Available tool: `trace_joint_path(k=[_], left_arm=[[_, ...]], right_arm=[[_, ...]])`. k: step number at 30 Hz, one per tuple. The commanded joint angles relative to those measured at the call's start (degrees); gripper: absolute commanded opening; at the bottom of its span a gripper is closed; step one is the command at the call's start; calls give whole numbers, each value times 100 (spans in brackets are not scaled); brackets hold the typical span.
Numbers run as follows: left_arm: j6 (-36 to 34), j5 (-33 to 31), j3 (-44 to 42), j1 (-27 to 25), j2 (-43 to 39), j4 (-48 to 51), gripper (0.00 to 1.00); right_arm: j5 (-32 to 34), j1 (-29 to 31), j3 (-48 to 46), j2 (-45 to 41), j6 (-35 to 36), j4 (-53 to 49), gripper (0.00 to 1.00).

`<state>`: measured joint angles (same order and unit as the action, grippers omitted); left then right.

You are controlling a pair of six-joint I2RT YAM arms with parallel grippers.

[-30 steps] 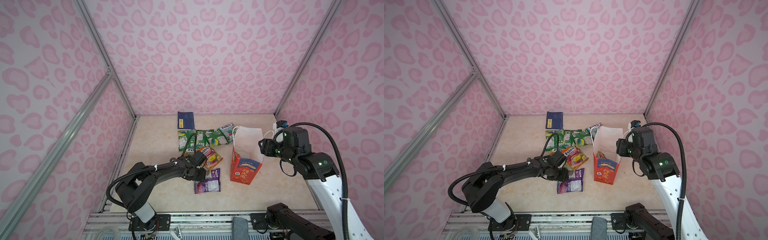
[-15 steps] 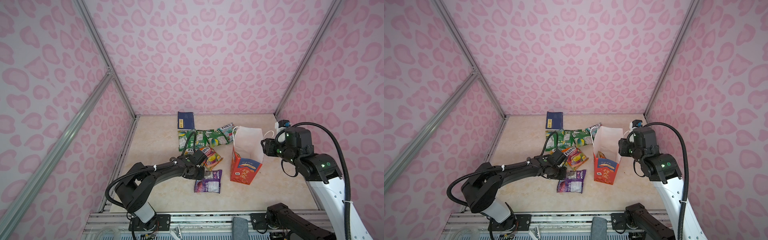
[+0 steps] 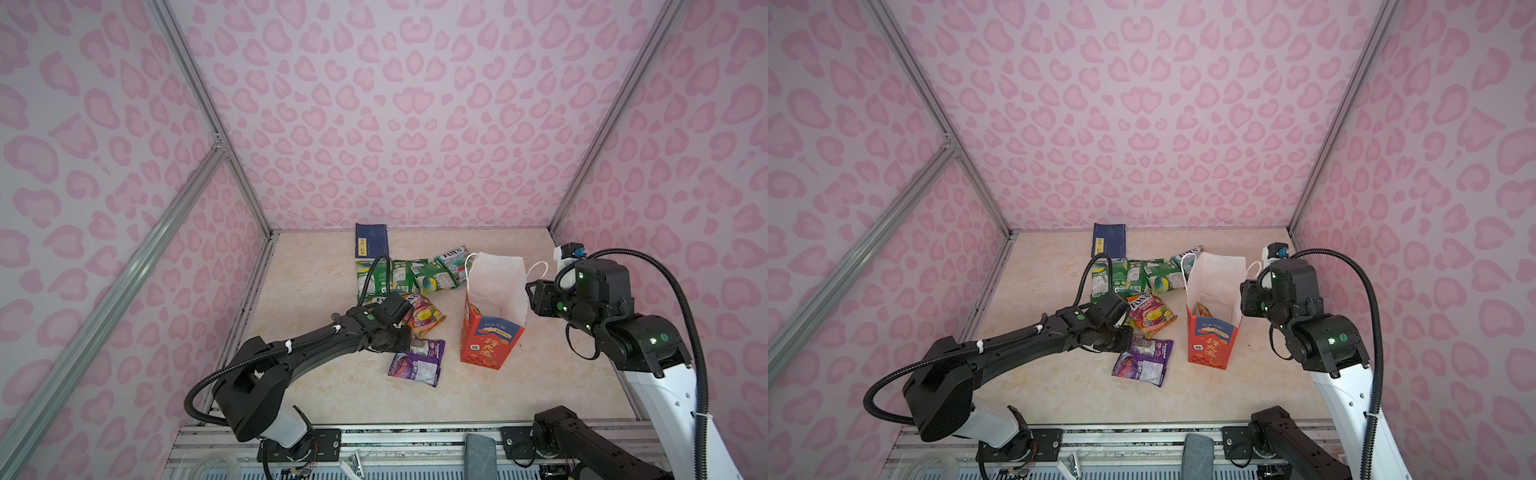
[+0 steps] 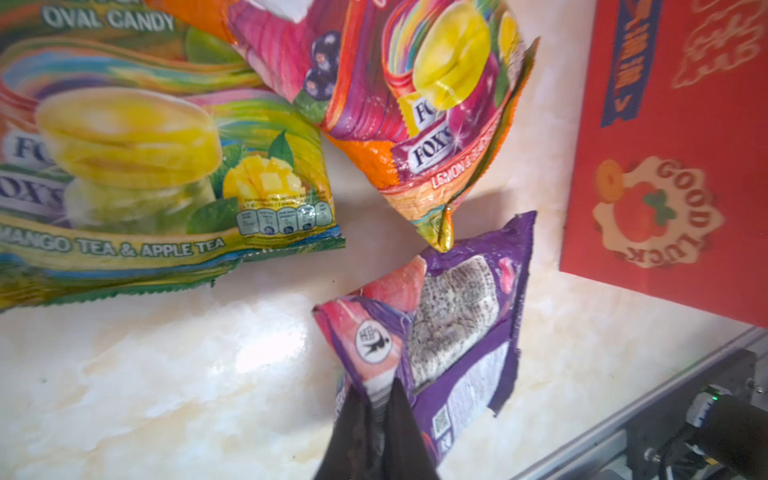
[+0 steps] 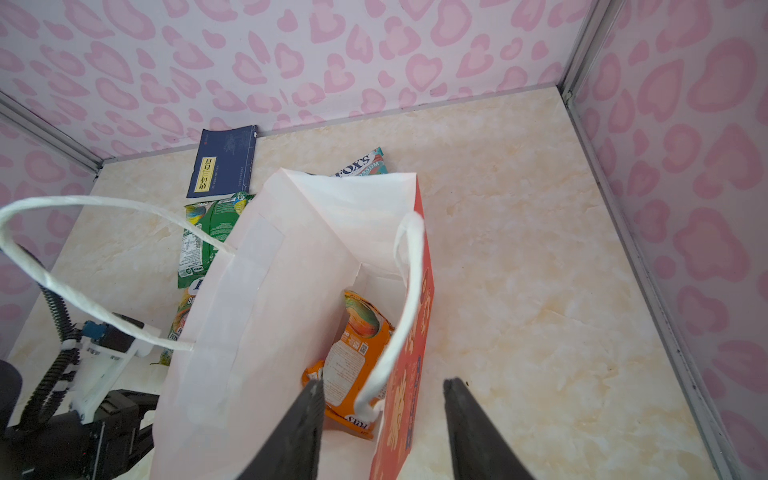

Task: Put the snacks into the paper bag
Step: 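Grasp the purple snack packet with the left gripper, then lift the purple packet with the left gripper toward the paper bag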

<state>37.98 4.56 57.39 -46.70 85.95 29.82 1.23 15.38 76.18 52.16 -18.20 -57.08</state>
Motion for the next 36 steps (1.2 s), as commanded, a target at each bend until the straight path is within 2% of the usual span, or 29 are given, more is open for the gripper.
trace_joint_path(k=[1, 8, 20, 29, 33, 36], left_arm=[[78, -102, 187, 33, -361, 100, 3], [35, -321, 344, 311, -941, 329, 3], [-27, -282, 622, 676, -1541, 512, 3], [-140, -170, 886, 837, -1918, 620, 3], [-198, -142, 991, 890, -2070, 668, 3], [-227, -92, 1080, 930, -2146, 709, 3]], right_arm=[[-13, 7, -7, -4, 62, -6, 50], [-25, 9, -22, -37, 46, 42, 53], [-55, 5, -23, -49, 62, 65, 58], [77, 2, 55, -7, 80, 21, 71], [185, 5, 117, -2, 79, 30, 70], [245, 7, 152, 5, 96, 28, 64]])
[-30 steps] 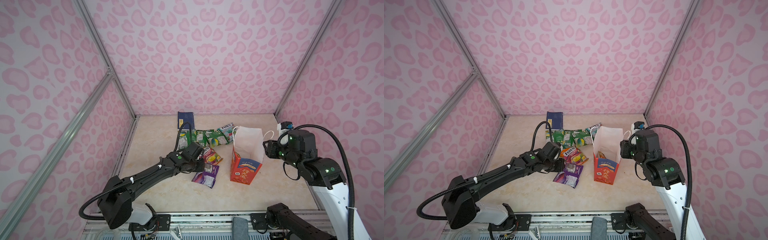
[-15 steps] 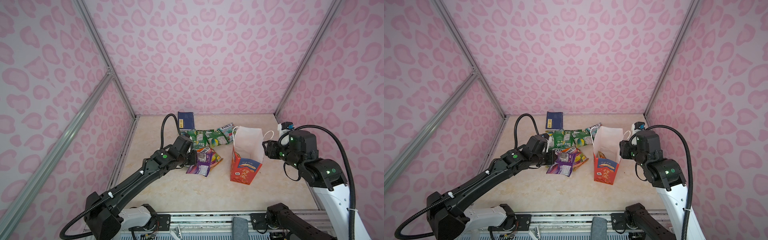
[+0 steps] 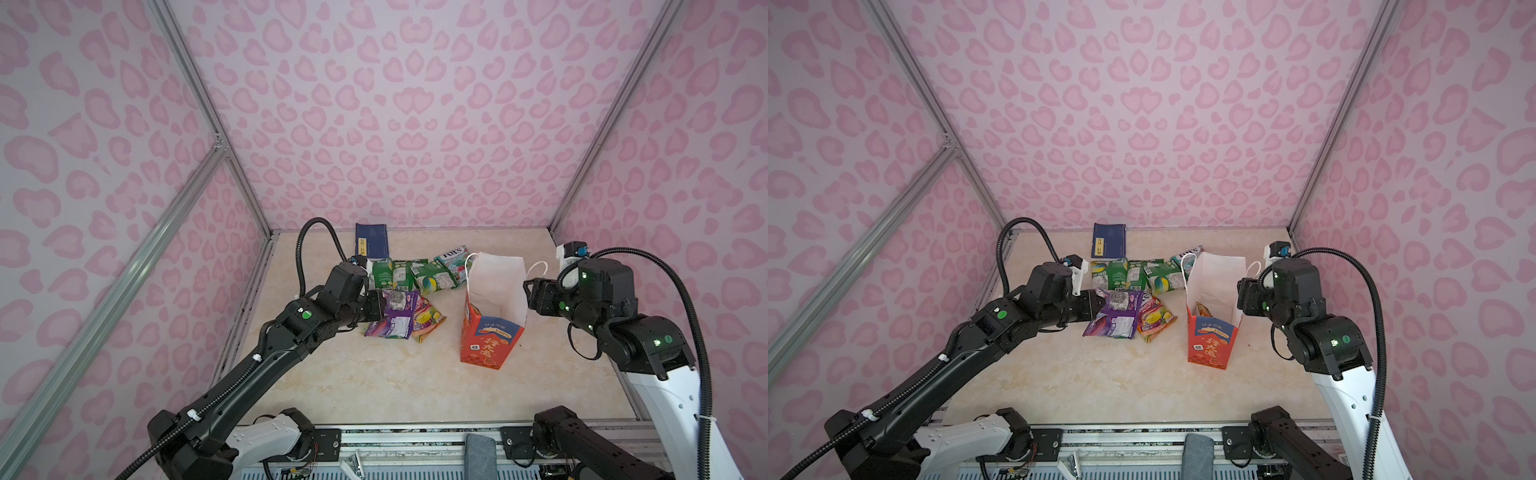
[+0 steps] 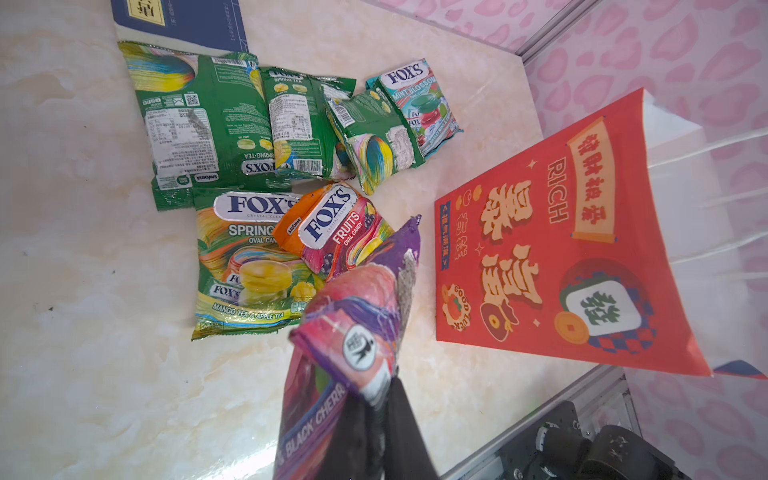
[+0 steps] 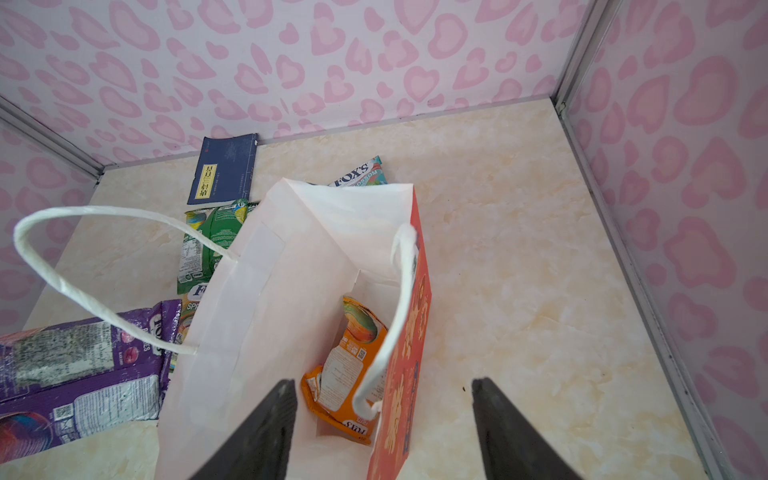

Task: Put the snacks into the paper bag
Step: 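Lift the purple packet with the left gripper toward the paper bag, then carry the purple packet over the bag opening with the left gripper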

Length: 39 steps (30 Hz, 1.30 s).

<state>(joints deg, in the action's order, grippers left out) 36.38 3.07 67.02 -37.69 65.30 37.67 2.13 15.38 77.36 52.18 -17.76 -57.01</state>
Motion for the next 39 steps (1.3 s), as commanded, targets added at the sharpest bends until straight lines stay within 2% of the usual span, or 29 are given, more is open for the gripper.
trace_joint_path(k=[1, 5, 8, 11, 16, 21, 27, 34, 39], left_arm=[[-86, 69, 150, 40, -104, -58, 3], [-148, 81, 330, 82, -175, 20, 3], [-200, 106, 479, 92, -221, 44, 3], [-260, 109, 616, 103, -237, 79, 3], [-324, 217, 857, 127, -210, 116, 3], [-338, 421, 1257, 122, -202, 83, 3], [-267, 744, 1999, 125, -8, -54, 3], [10, 1227, 3187, 109, 575, -278, 3], [162, 1294, 3871, -248, 1070, -554, 3]], right_arm=[[157, 9, 44, 2, 53, 23, 60], [127, 5, 42, 2, 49, 49, 46], [101, 3, 42, 0, 44, 59, 29], [93, 4, 55, 11, 44, 54, 17], [86, 5, 73, 37, 53, 48, 7], [68, 1, 60, 63, 53, 59, 0], [28, 9, 22, 123, 53, 114, 0], [-32, 4, 42, 178, 36, 129, 0], [-37, 13, 26, 178, 30, 138, 0]])
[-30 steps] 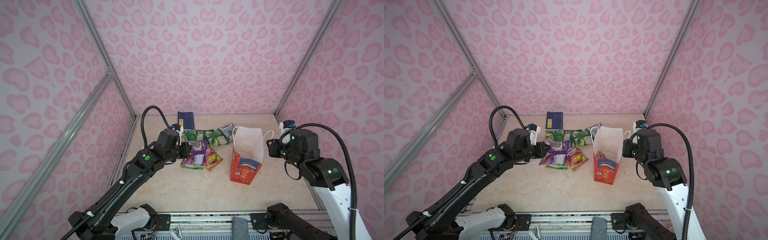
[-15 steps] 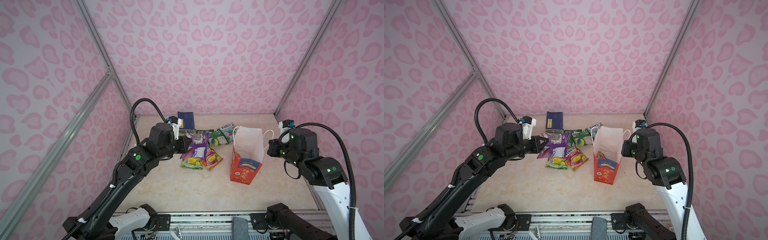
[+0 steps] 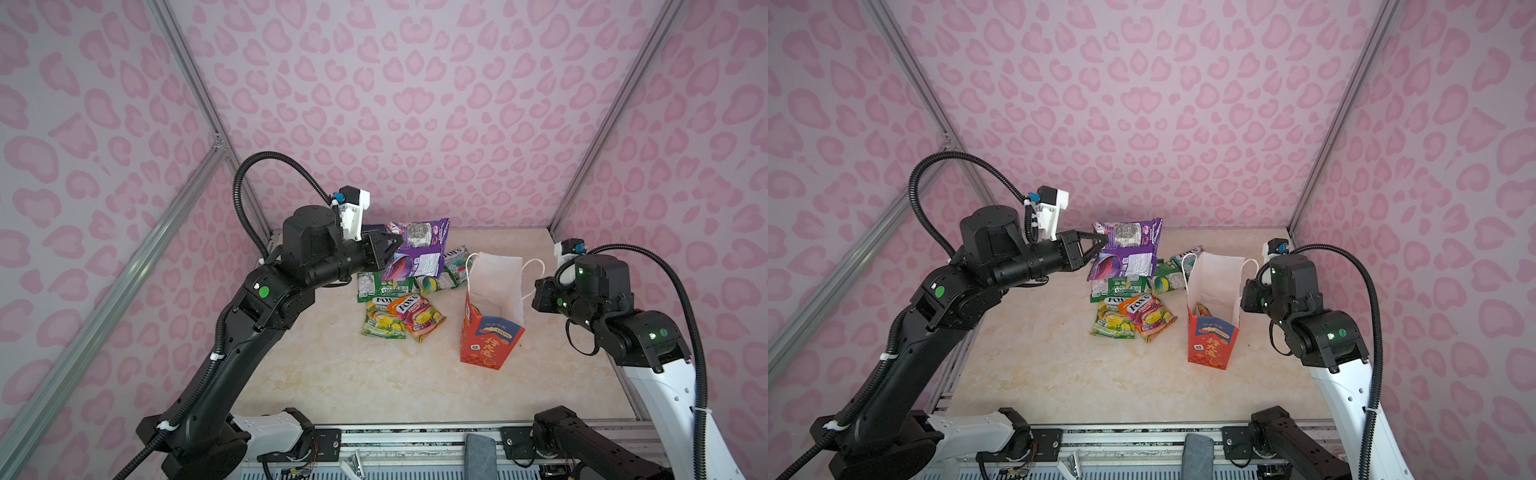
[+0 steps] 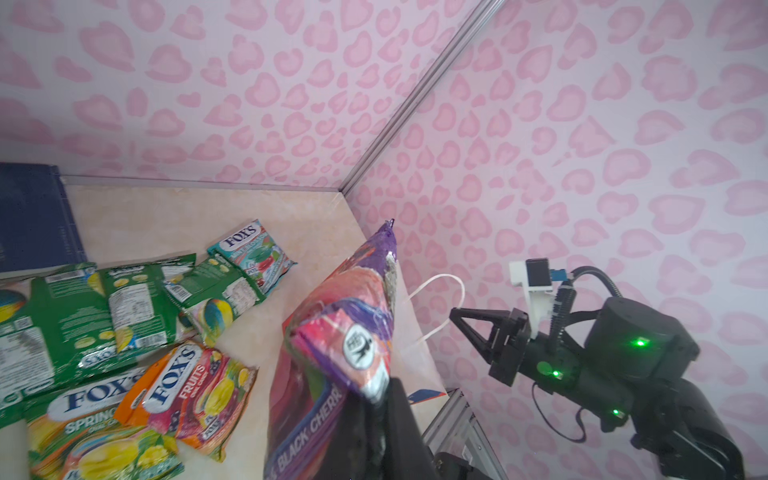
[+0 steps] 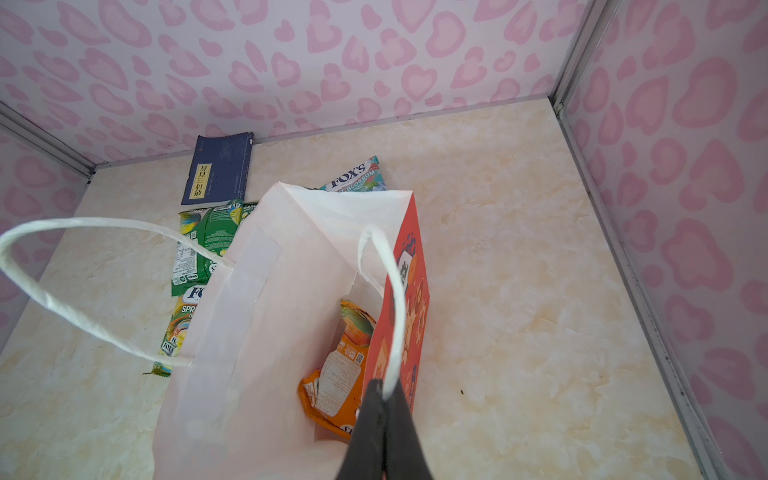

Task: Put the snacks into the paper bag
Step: 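Carry the purple packet over the bag opening with the left gripper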

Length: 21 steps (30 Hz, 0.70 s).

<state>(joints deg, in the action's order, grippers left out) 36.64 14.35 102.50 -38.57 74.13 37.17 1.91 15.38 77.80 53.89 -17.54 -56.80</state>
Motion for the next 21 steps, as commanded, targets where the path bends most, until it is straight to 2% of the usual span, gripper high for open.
trace_joint_path(k=[1, 5, 9, 16, 21], left_arm=[[89, 90, 483, -285, 297, -501, 3], [-152, -164, 1356, -869, 934, -318, 3], [-369, 77, 2220, -1131, 1695, -14, 3], [-842, 781, 3674, -1241, 2974, 837, 3], [-828, 1147, 3973, -1241, 3551, 810, 3]], right_arm=[[-23, 17, -19, 8, 5, 112, 0], [-42, 14, -35, 8, 5, 107, 0], [-59, 17, -15, -6, -3, 83, 0], [-77, 24, -102, -71, -21, 85, 0], [-95, 19, -164, -93, -77, 148, 0]])
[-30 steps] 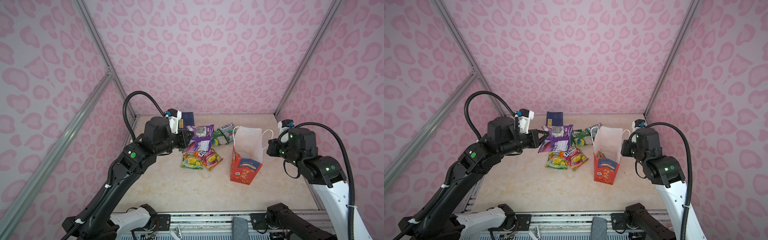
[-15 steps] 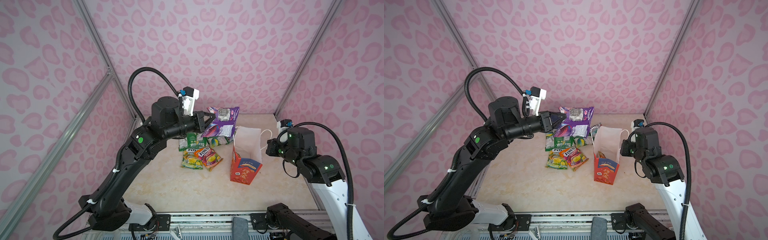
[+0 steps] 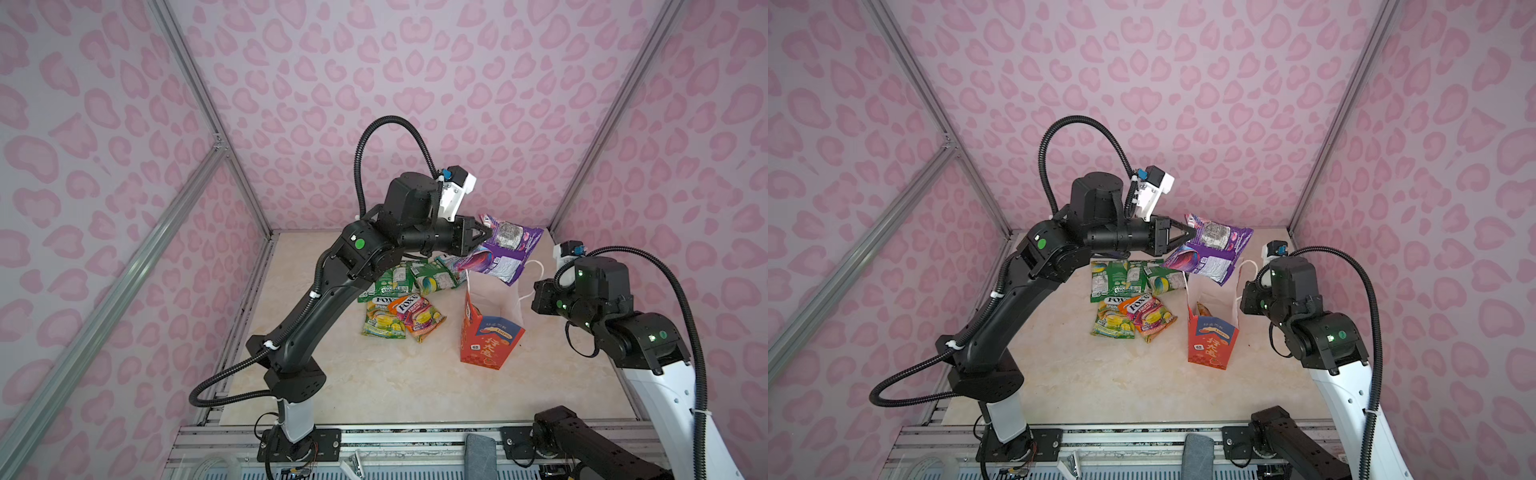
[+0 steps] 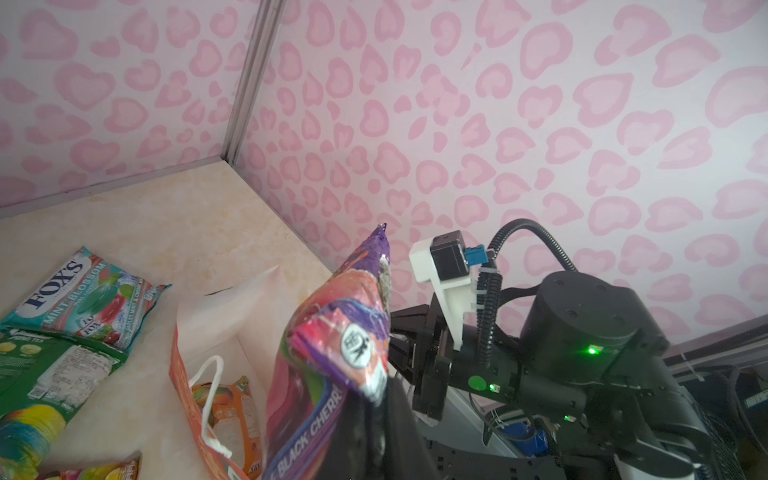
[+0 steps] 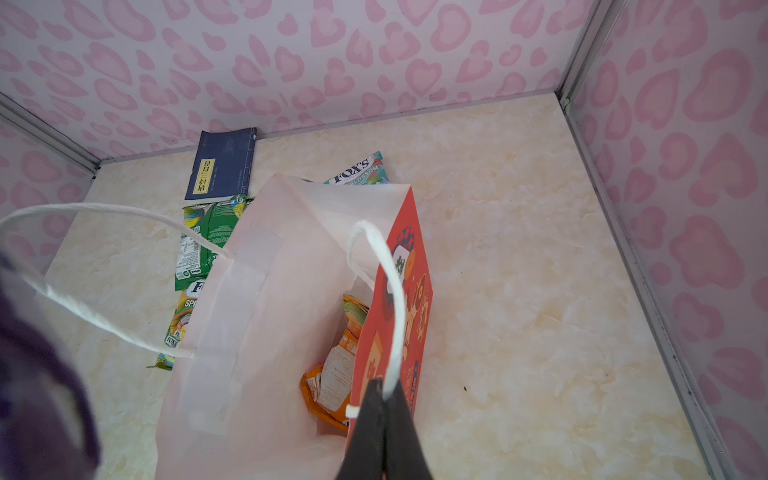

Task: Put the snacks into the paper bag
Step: 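Carry the purple packet over the bag opening with the left gripper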

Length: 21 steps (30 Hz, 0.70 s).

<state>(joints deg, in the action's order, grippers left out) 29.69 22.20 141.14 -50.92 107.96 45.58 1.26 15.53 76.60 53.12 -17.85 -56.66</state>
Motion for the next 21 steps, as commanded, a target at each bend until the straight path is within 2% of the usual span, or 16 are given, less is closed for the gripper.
trace_joint_path(k=[1, 7, 13, 21], left_arm=[[-148, 385, 113, -3, 265, -41, 3], [-196, 320, 115, -9, 661, 50, 3], [-306, -281, 6, -40, 791, 343, 3], [-31, -1128, -8, -211, 1011, 554, 3]], right_arm=[[-13, 5, -52, -29, -61, 146, 0], [6, 7, -147, -111, -70, 188, 0], [41, 12, -270, -179, -39, 226, 0], [6, 11, -337, -214, -51, 261, 0]])
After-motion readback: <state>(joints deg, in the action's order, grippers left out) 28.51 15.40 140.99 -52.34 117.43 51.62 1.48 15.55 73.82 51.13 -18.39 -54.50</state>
